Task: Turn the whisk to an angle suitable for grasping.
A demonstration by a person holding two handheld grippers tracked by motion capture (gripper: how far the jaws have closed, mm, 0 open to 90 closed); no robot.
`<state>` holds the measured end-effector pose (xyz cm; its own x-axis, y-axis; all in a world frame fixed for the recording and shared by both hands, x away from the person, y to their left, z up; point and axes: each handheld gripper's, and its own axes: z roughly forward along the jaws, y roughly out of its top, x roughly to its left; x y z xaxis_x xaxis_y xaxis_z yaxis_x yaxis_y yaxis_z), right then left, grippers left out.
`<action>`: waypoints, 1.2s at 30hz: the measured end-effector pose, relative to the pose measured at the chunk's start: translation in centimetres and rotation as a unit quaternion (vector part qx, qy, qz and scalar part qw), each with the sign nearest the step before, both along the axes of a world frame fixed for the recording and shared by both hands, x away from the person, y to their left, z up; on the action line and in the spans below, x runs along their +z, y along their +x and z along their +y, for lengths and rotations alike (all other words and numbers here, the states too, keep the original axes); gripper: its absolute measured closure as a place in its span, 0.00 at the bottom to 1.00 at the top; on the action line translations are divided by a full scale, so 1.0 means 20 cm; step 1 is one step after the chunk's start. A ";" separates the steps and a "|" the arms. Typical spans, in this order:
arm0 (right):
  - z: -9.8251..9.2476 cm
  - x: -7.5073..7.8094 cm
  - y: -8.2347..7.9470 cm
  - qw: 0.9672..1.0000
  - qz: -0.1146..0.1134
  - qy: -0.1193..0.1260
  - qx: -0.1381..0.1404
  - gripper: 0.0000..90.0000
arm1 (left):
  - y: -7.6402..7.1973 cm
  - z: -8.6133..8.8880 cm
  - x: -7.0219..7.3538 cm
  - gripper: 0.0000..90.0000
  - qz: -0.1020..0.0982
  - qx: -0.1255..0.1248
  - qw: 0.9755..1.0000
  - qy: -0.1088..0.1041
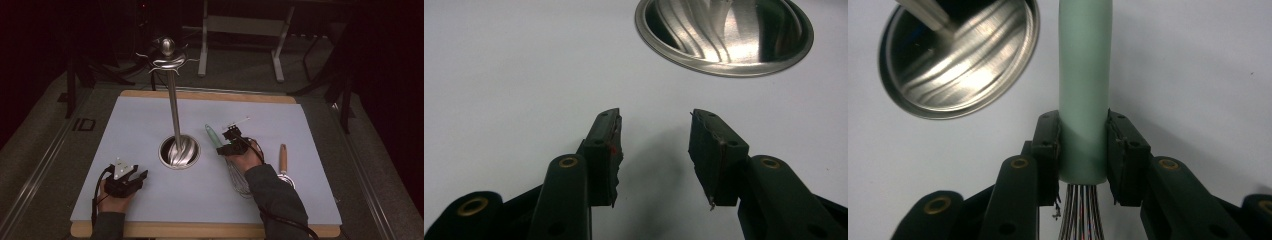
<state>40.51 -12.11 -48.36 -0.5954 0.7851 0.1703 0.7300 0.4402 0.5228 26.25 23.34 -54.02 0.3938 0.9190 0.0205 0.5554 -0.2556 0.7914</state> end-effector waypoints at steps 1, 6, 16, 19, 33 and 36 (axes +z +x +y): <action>0.00 0.00 0.00 1.000 -0.003 0.005 0.004 0.77 | 0.00 0.00 0.00 0.62 0.000 0.000 1.000 0.000; -0.02 0.03 -0.03 1.000 -0.014 0.018 0.010 0.77 | 0.00 0.00 0.00 0.62 0.000 0.000 1.000 0.001; -0.01 0.12 -0.08 0.997 -0.067 0.024 0.015 0.77 | 0.00 0.00 0.00 0.62 0.000 0.000 1.000 0.000; 0.00 0.16 -0.10 0.996 -0.080 0.032 0.024 0.77 | 0.00 0.00 0.00 0.62 -0.001 0.000 1.000 0.000; 0.02 0.30 -0.15 0.987 -0.133 0.088 0.036 0.77 | 0.00 0.00 0.00 0.62 -0.001 0.000 1.000 -0.002; 0.02 0.32 -0.16 0.985 -0.140 0.096 0.039 0.77 | 0.00 0.00 0.00 0.62 -0.003 -0.001 1.000 -0.002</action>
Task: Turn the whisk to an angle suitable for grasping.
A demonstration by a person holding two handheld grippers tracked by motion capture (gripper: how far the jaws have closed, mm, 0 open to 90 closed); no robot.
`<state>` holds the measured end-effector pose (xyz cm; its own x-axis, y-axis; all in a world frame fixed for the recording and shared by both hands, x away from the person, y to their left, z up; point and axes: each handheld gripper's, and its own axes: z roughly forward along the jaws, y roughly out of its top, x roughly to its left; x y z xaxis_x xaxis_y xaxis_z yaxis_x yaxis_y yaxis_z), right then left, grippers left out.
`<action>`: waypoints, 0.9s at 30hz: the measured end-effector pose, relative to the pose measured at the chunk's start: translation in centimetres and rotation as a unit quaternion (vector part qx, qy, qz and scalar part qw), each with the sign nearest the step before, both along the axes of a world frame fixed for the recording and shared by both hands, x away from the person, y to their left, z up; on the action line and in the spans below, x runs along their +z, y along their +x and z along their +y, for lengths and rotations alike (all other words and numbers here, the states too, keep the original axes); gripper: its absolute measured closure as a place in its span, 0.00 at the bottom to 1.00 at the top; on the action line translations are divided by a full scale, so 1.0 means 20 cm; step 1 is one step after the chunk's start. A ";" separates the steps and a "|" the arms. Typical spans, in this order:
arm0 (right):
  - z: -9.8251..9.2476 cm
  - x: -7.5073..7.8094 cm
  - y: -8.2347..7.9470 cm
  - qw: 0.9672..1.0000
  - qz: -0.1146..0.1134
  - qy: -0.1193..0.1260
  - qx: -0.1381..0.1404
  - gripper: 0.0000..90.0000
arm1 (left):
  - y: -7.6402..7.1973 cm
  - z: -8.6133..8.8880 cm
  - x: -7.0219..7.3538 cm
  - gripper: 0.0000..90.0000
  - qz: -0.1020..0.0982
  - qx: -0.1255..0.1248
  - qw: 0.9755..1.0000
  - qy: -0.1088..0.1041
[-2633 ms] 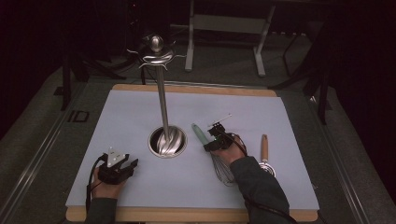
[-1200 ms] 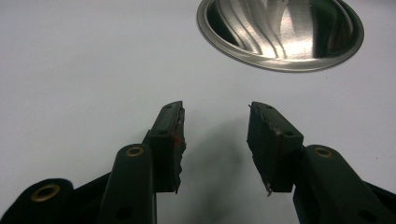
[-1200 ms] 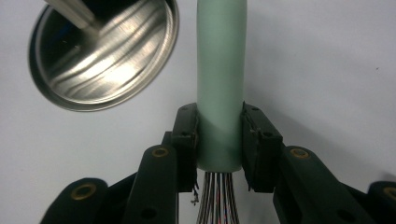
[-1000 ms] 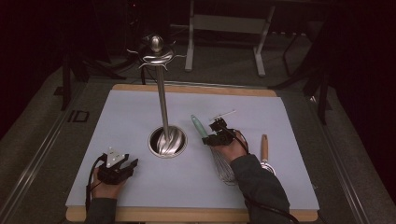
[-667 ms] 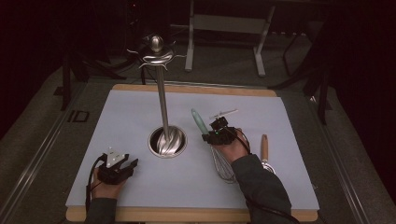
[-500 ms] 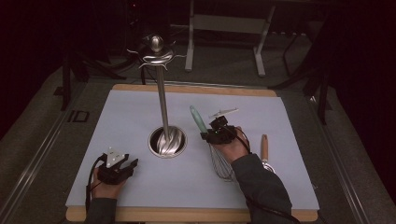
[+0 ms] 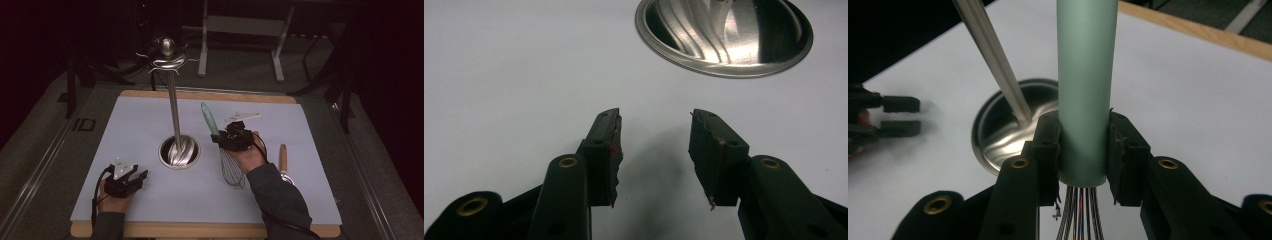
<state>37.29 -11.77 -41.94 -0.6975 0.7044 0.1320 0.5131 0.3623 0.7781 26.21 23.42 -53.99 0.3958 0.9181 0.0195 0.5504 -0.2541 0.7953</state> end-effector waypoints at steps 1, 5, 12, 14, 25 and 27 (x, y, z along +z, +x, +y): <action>0.00 0.01 0.00 1.000 -0.001 0.004 0.001 0.77 | 0.00 0.00 0.00 0.62 0.000 0.000 1.000 -0.001; -0.01 0.05 -0.02 1.000 -0.011 0.018 0.006 0.77 | 0.00 0.00 0.00 0.62 -0.001 -0.001 1.000 0.000; -0.01 0.11 -0.04 0.998 -0.025 0.044 0.021 0.77 | 0.00 0.00 0.00 0.62 -0.001 0.000 1.000 0.000; -0.01 0.13 -0.05 0.998 -0.029 0.048 0.024 0.77 | 0.00 0.00 0.00 0.62 0.000 0.000 1.000 0.000; -0.01 0.25 -0.08 0.995 -0.058 0.072 0.048 0.77 | 0.00 0.00 0.00 0.62 0.000 0.000 1.000 0.000; -0.01 0.27 -0.09 0.994 -0.065 0.071 0.052 0.77 | 0.00 0.00 0.00 0.62 0.000 0.000 1.000 0.000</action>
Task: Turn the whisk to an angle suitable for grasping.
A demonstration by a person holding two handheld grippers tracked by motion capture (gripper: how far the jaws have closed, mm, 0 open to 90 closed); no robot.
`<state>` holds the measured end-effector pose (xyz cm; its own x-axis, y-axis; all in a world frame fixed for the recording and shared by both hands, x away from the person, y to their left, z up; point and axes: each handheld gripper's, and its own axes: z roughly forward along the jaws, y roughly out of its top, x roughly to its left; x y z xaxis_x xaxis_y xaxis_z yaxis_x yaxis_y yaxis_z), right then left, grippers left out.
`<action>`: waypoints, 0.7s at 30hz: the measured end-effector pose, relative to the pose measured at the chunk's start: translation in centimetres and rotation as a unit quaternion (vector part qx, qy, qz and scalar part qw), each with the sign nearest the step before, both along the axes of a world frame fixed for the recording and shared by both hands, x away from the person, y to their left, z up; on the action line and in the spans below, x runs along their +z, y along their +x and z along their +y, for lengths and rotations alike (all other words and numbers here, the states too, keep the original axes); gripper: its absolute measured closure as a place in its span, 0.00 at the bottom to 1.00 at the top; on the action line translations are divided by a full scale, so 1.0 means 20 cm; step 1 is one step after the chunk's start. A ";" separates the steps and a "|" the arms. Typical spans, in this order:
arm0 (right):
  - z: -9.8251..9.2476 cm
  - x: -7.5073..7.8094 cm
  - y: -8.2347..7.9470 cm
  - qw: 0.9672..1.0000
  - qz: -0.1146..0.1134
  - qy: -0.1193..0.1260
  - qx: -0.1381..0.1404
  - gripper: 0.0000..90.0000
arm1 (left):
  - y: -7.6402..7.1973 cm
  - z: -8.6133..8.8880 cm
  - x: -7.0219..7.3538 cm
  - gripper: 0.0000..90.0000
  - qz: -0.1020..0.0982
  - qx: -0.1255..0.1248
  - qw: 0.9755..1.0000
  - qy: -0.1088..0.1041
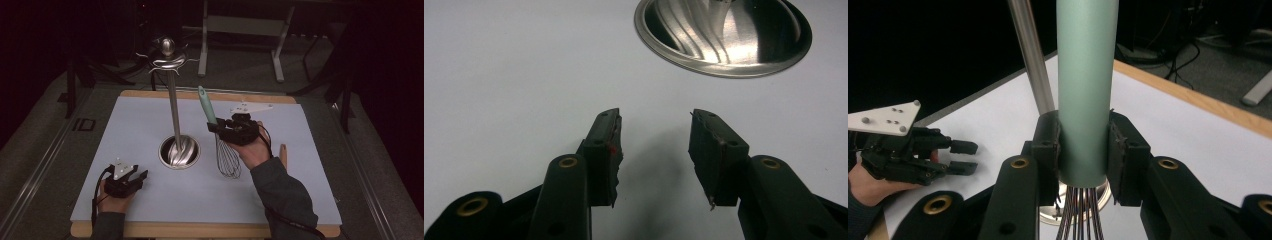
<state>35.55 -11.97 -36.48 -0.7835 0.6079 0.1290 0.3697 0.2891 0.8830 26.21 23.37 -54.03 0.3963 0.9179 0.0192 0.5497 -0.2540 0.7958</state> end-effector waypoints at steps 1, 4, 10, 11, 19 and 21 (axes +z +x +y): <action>0.00 0.00 0.00 1.000 0.000 0.000 0.000 0.77 | 0.00 0.00 0.00 0.62 0.000 0.000 1.000 0.000; 0.00 0.04 -0.01 1.000 -0.015 0.002 0.010 0.77 | 0.00 0.00 0.00 0.62 0.000 0.000 1.000 0.001; -0.01 0.09 -0.02 0.999 -0.031 0.006 0.025 0.77 | 0.00 0.00 0.00 0.62 0.000 -0.001 1.000 0.001; -0.01 0.09 -0.02 0.999 -0.031 0.006 0.025 0.77 | 0.00 0.00 0.00 0.62 0.000 -0.001 1.000 0.001; -0.01 0.14 -0.05 0.998 -0.040 0.013 0.035 0.77 | 0.00 0.00 0.00 0.62 0.000 0.000 1.000 0.001; -0.01 0.15 -0.06 0.998 -0.044 0.013 0.036 0.77 | 0.00 0.00 0.00 0.62 0.000 0.000 1.000 0.001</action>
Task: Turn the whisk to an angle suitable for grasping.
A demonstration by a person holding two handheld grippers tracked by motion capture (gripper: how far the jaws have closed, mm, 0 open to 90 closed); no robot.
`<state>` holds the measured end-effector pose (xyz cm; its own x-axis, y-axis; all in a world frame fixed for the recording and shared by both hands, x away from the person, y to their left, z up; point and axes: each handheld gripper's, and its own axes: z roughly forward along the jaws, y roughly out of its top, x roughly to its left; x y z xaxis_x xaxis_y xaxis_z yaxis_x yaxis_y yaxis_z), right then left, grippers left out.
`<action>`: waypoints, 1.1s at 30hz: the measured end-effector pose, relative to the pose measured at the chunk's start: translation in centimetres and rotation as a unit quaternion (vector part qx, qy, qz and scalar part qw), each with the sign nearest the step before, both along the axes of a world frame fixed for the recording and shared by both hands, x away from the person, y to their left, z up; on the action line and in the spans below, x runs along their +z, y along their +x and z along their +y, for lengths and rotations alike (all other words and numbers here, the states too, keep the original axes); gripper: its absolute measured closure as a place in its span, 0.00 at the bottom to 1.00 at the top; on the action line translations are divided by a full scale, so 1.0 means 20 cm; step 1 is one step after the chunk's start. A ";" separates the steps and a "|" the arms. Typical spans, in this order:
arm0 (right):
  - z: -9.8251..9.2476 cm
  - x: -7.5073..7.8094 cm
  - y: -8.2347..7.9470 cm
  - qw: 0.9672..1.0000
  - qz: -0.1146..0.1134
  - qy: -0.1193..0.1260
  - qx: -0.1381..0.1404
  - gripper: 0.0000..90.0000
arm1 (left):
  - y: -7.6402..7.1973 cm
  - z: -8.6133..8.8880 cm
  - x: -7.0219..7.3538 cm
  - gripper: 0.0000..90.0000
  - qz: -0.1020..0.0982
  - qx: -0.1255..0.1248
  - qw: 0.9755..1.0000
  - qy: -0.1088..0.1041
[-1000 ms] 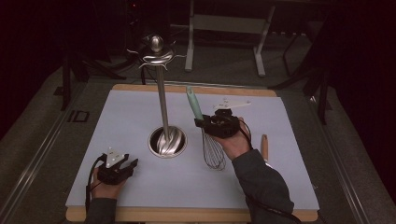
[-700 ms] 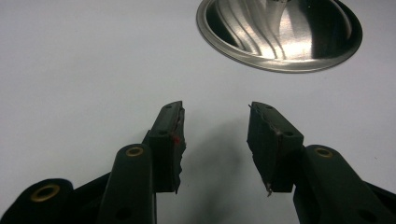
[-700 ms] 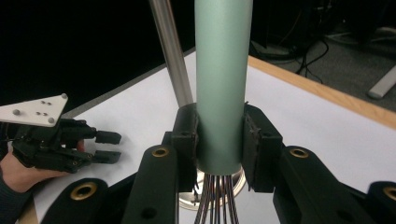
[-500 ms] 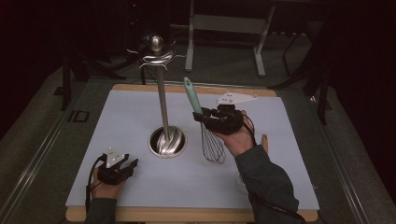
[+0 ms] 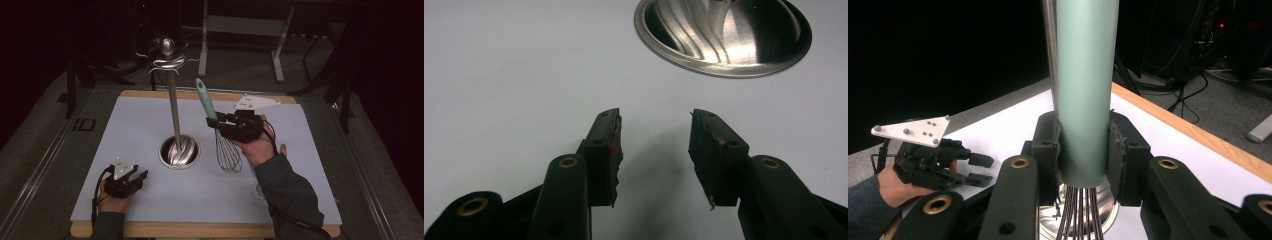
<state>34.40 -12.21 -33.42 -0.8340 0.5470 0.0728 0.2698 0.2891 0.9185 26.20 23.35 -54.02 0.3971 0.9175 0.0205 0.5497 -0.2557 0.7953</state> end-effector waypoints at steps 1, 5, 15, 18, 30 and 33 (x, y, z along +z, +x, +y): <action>0.00 0.01 -0.01 1.000 0.001 0.003 0.002 0.77 | 0.00 0.00 0.00 0.62 0.000 0.000 1.000 0.000; 0.01 0.04 -0.03 1.000 -0.009 0.002 0.007 0.77 | 0.00 0.00 0.00 0.62 0.000 0.000 1.000 0.000; 0.03 0.09 -0.05 0.999 -0.027 0.006 0.017 0.77 | 0.00 0.00 0.00 0.62 0.000 0.000 1.000 0.000; 0.04 0.10 -0.06 0.999 -0.029 0.008 0.017 0.77 | 0.00 0.00 0.00 0.62 0.000 0.000 1.000 0.000; 0.05 0.12 -0.06 0.999 -0.037 0.017 0.027 0.77 | 0.00 0.00 0.00 0.62 0.000 0.000 1.000 -0.001; 0.05 0.14 -0.07 0.998 -0.042 0.024 0.031 0.77 | 0.00 0.00 0.00 0.62 0.001 0.000 1.000 -0.002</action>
